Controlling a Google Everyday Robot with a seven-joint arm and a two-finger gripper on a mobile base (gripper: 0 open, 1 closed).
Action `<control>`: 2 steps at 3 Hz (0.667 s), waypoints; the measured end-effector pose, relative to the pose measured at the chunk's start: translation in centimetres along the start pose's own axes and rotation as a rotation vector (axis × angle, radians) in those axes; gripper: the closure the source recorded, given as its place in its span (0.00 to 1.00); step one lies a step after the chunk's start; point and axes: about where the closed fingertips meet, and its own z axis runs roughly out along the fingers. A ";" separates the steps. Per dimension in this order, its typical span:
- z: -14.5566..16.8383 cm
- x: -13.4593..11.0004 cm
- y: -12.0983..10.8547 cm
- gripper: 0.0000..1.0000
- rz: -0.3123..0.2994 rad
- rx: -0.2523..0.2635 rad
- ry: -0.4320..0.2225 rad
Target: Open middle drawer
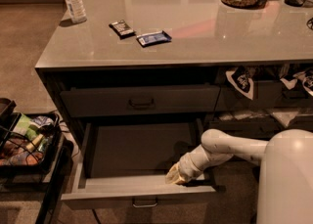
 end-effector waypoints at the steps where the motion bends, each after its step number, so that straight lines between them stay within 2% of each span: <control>1: 0.6 0.5 2.9 1.00 0.052 -0.072 -0.001; 2: 0.4 0.6 4.5 1.00 0.071 -0.108 0.007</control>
Offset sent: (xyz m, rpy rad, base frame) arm -0.0574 -0.0184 0.0069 -0.0438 0.1605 0.0344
